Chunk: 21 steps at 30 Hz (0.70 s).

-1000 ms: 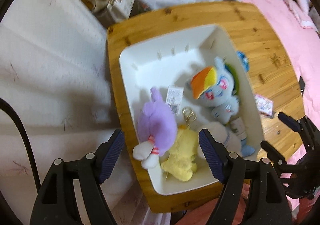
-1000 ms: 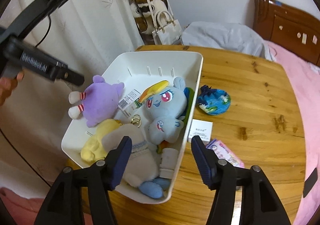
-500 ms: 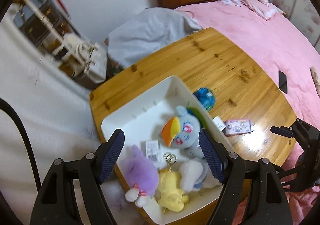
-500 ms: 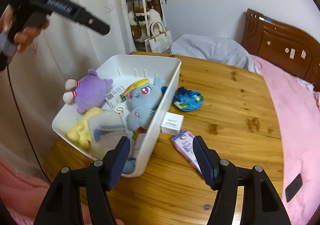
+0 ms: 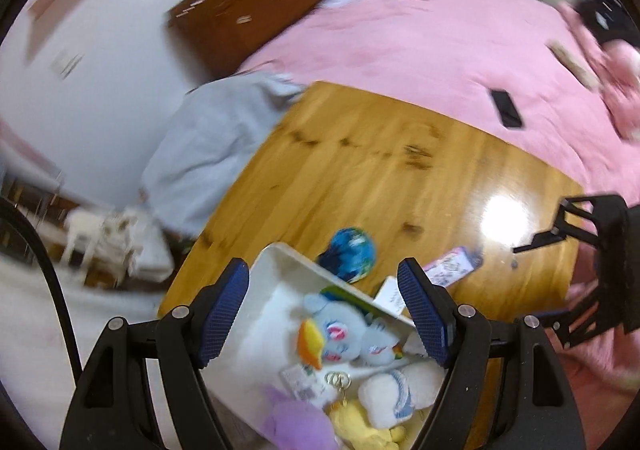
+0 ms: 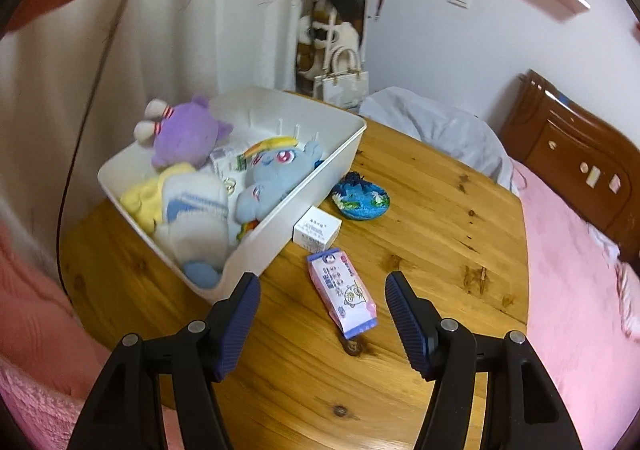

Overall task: Organize objects
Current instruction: 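Withdraw both tools toward the blue drawstring pouch and pink wipes pack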

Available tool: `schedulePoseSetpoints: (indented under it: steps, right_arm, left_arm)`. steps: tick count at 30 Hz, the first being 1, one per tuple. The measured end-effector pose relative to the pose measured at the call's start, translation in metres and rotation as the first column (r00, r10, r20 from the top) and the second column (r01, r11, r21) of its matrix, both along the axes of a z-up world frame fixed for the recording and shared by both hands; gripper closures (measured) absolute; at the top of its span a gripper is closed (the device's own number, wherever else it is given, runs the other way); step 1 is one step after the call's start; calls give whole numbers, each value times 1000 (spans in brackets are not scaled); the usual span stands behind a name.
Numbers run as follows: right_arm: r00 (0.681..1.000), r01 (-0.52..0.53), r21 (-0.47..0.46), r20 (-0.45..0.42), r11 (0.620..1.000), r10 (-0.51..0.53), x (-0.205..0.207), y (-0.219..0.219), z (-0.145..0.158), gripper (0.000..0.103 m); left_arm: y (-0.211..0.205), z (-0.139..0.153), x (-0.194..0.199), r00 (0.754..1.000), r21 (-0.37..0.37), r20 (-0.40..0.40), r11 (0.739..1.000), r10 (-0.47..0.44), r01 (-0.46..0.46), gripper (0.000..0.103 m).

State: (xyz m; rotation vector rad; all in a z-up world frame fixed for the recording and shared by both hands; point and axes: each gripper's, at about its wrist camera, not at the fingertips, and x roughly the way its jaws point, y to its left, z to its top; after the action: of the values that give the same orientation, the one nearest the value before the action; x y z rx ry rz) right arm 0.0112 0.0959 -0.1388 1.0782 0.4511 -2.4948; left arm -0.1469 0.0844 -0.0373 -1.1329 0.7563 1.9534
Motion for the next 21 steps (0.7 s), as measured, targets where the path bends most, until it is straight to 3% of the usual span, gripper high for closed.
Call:
schedulePoseSetpoints:
  steps: [3,7,14,21]
  right_arm:
    - [999,-37,7,3,999,37,-1,4,-6,37]
    - [996,-85,12,-2,996,85,-2,7,-14,37]
    - [995,-100,-12,24,995,100,-8,15,-33,37]
    - [998,-43,-58,38,997,45,-21,27,-48,37]
  left_arm:
    - [23,-13,-3,996,-29,25,996,-87,87,23]
    - [49,-39,-14,989,-94,66,986,-131,137,23]
    - [72,-80,-31,981,-192,128,967,-145,168,23]
    - [90,-117,-41,972,-257,197,950,-128,177,23]
